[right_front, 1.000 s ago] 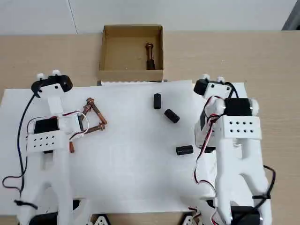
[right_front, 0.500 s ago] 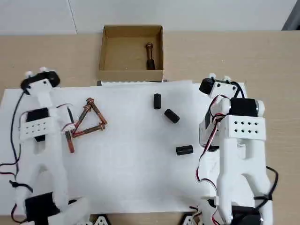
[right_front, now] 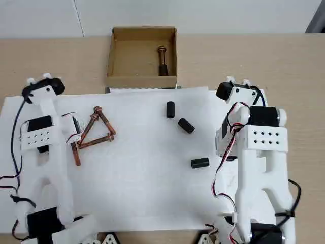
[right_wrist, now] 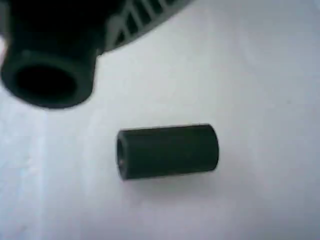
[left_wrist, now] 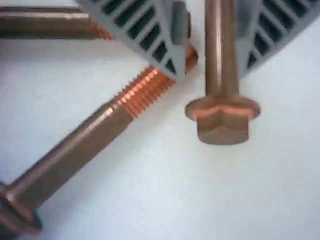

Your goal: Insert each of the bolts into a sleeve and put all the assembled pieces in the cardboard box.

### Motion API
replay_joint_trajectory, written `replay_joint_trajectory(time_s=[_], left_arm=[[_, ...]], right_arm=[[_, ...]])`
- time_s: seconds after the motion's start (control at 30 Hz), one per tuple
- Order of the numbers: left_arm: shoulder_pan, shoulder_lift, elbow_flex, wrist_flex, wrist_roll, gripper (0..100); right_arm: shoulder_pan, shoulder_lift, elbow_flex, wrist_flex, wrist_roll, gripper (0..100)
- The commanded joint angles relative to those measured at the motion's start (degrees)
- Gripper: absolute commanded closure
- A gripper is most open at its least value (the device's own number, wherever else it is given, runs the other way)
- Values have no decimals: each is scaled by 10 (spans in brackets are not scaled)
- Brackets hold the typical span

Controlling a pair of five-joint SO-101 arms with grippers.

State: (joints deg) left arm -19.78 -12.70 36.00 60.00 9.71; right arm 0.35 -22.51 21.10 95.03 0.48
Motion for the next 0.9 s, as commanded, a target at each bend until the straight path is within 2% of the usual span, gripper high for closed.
replay_joint_trajectory(time_s=[0.0, 0.17, 0.53, 0.67, 0.87], left_arm=[[-3, -2, 7, -19, -1, 930], [-3, 4, 19, -31, -1, 930], [-4, 102, 0, -62, 0, 936], [-4, 103, 0, -62, 0, 998], [-1, 99, -1, -61, 0, 994]], right_arm=[[1, -15, 0, -7, 7, 995], [1, -15, 0, -7, 7, 995], [1, -15, 0, -3, 7, 995], [1, -18, 0, -3, 7, 995], [0, -20, -2, 4, 7, 995]])
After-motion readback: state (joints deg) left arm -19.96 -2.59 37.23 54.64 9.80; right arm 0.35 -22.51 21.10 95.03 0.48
